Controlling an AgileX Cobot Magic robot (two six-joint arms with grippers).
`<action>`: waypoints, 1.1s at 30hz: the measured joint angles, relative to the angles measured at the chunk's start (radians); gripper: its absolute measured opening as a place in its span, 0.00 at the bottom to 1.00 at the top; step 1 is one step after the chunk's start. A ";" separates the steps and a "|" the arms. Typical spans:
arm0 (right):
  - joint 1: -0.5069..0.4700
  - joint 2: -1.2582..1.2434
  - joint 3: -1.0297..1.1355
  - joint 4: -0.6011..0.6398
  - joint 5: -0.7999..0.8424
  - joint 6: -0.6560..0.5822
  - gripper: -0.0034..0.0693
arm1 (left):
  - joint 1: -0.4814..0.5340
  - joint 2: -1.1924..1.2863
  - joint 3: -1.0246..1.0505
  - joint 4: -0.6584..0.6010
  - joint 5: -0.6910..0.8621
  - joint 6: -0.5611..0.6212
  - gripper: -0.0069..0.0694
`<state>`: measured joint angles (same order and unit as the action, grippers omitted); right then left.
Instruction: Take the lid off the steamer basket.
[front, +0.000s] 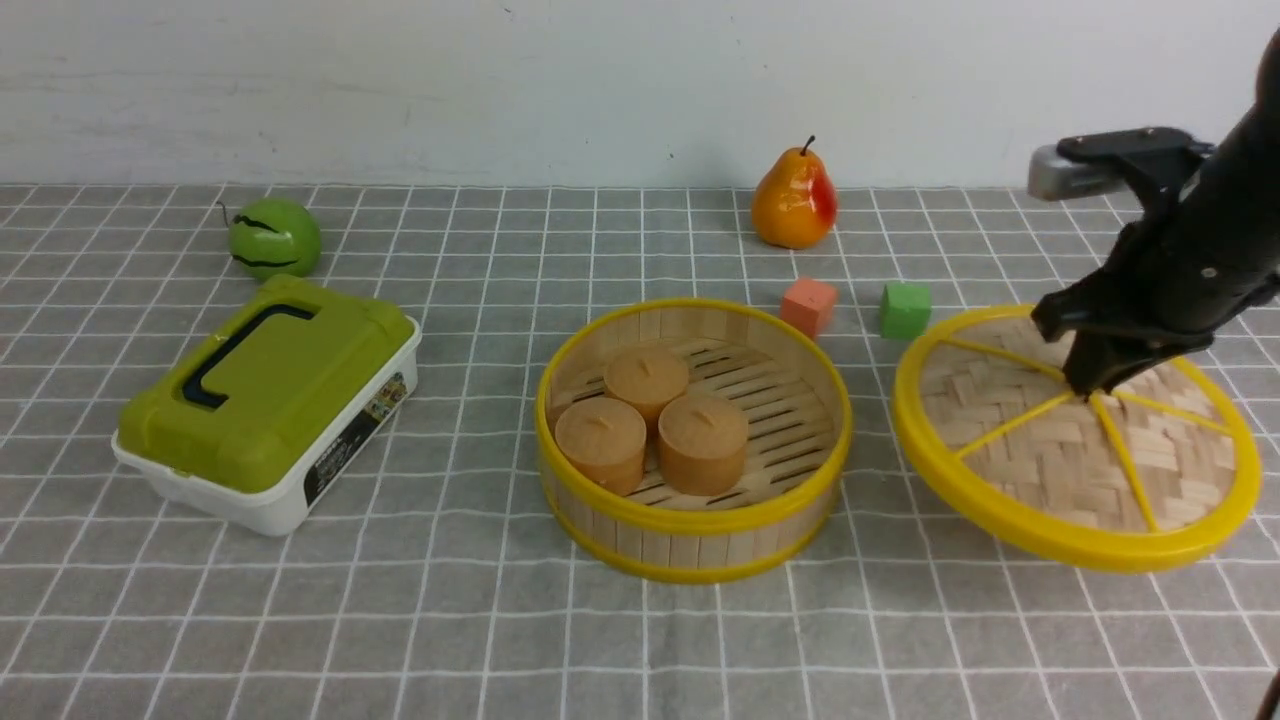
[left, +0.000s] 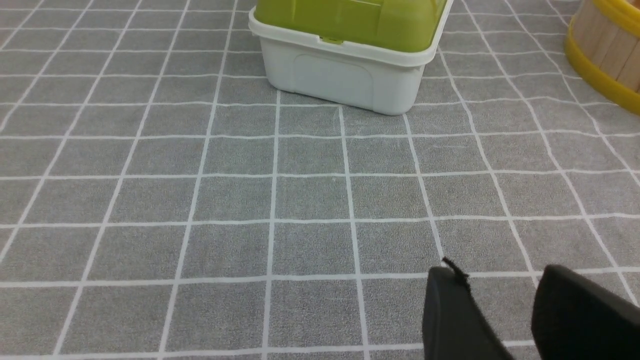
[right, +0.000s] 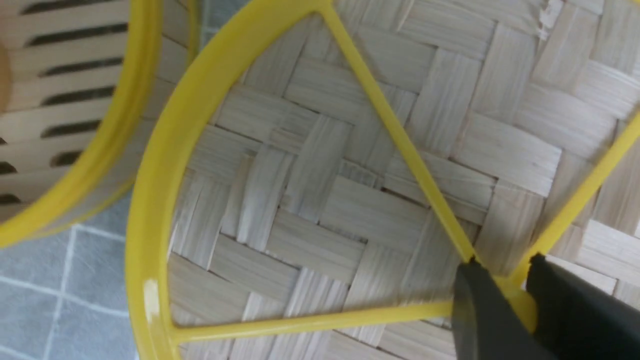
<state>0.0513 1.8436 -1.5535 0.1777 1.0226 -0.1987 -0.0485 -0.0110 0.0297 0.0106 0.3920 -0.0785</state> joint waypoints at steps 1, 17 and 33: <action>0.000 0.019 0.000 0.016 -0.004 -0.009 0.16 | 0.000 0.000 0.000 0.000 0.000 0.000 0.40; 0.000 0.104 0.005 -0.016 -0.095 -0.023 0.16 | 0.000 0.000 0.000 0.000 0.000 0.000 0.40; 0.000 -0.153 0.027 -0.002 -0.029 0.030 0.49 | 0.000 0.000 0.000 0.000 0.000 0.000 0.40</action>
<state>0.0513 1.6908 -1.5263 0.1756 0.9940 -0.1687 -0.0485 -0.0110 0.0297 0.0106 0.3920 -0.0785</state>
